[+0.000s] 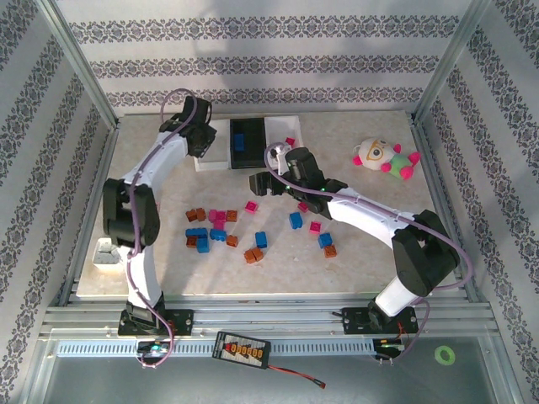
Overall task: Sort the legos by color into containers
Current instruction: Place the lego in the container.
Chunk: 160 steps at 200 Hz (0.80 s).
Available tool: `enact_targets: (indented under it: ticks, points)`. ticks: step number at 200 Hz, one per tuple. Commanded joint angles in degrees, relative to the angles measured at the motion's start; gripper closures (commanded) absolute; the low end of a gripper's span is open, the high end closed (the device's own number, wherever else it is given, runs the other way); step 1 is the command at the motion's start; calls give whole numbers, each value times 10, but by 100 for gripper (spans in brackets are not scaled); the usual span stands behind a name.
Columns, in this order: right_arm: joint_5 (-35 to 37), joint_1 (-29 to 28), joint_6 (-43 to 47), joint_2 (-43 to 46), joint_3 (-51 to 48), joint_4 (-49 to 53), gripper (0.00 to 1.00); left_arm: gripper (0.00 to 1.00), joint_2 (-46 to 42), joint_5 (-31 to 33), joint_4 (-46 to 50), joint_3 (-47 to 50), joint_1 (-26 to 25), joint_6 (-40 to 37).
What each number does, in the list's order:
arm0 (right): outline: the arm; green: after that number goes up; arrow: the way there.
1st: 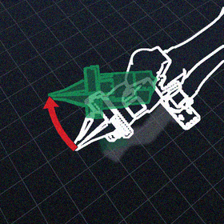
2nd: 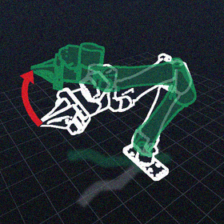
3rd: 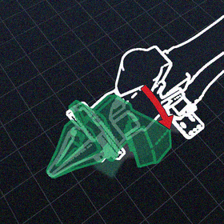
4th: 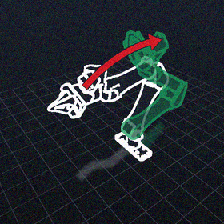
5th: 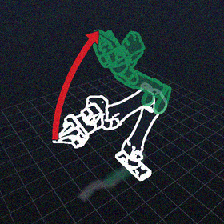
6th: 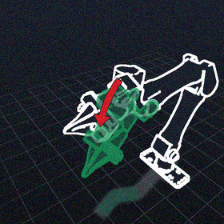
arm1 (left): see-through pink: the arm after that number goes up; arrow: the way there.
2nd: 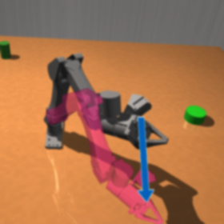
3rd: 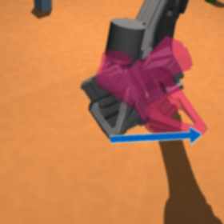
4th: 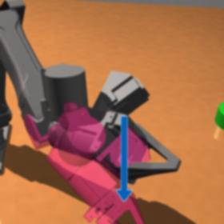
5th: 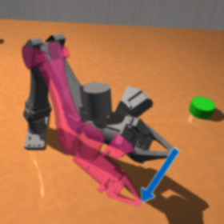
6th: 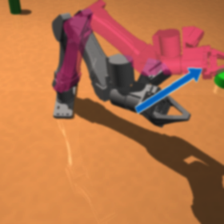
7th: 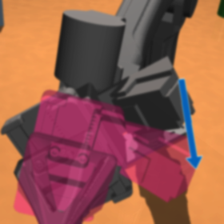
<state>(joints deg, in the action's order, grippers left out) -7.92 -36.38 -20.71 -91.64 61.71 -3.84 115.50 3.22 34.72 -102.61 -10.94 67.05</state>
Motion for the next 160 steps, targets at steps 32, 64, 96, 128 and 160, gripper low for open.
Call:
enact_targets:
  ticks: [32, 64, 96, 128, 160]
  points:
    - [17, 5, -8, 28, -17, -16, 8, 86, 191, -14, 114, -255, -2, -122]
    - [34, 9, -8, 49, -32, -11, 8, 69, 249, -24, 166, -353, -2, -122]
    - [53, 22, -8, 76, -54, -1, 8, 35, 226, -8, 167, -349, -2, -132]
    - [75, 46, -16, 94, -75, 27, 8, 24, 166, -6, 149, -296, -9, -181]
    - [90, 66, -13, 96, -78, 87, 8, 12, 71, 19, 108, -167, -32, -246]
